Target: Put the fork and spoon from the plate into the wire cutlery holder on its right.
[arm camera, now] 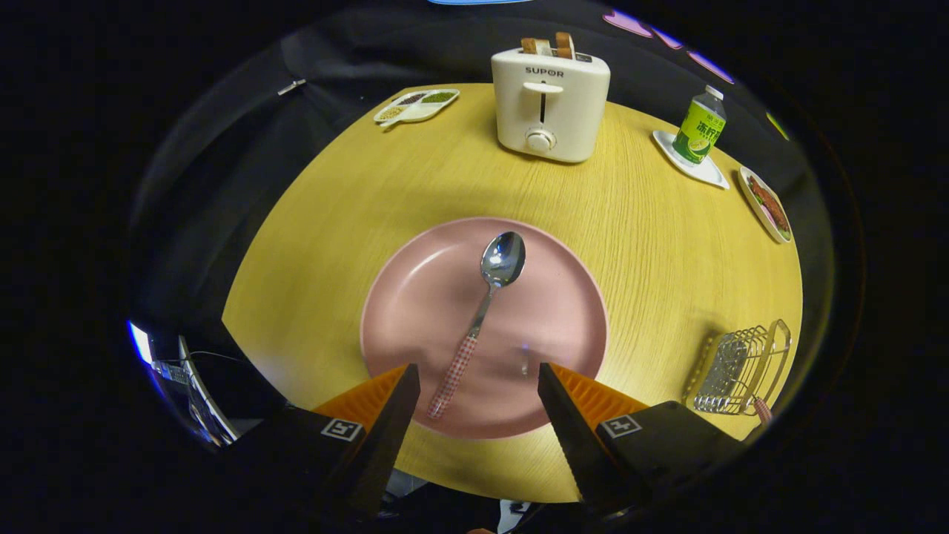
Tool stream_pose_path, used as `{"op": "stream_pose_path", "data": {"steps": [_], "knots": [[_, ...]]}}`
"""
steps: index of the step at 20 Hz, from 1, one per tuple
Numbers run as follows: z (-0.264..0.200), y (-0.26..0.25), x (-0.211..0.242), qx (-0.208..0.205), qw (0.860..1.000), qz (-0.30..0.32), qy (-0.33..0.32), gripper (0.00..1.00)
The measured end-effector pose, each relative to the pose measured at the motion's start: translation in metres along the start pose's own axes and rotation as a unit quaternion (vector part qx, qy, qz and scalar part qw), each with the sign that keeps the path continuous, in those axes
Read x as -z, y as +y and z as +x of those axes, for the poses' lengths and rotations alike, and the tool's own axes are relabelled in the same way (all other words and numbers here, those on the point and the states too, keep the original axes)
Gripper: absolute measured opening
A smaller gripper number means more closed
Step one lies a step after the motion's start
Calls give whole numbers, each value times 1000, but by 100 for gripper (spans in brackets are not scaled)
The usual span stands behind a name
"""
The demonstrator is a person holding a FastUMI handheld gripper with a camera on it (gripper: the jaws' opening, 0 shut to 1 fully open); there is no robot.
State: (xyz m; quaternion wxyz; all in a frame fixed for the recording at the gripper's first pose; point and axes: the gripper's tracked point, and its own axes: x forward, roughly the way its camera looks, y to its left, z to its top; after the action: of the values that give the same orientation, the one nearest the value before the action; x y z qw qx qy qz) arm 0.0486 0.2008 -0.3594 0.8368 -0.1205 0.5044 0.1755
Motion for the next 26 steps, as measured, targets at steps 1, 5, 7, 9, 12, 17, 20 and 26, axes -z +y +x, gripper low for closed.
{"op": "stream_pose_path", "data": {"steps": [1, 5, 7, 9, 12, 17, 20, 26], "knots": [[6, 1, 2, 4, 1000, 1, 4, 100], [22, 3, 8, 25, 1000, -4, 9, 100], [25, 2, 12, 38, 999, -4, 16, 100], [29, 2, 17, 49, 999, -5, 17, 99], [30, 4, 18, 51, 999, -10, 12, 90], [30, 1, 20, 52, 999, -7, 14, 51], [30, -4, 19, 48, 999, 3, 21, 23], [25, -7, 25, 3, 999, 7, 42, 10]]}}
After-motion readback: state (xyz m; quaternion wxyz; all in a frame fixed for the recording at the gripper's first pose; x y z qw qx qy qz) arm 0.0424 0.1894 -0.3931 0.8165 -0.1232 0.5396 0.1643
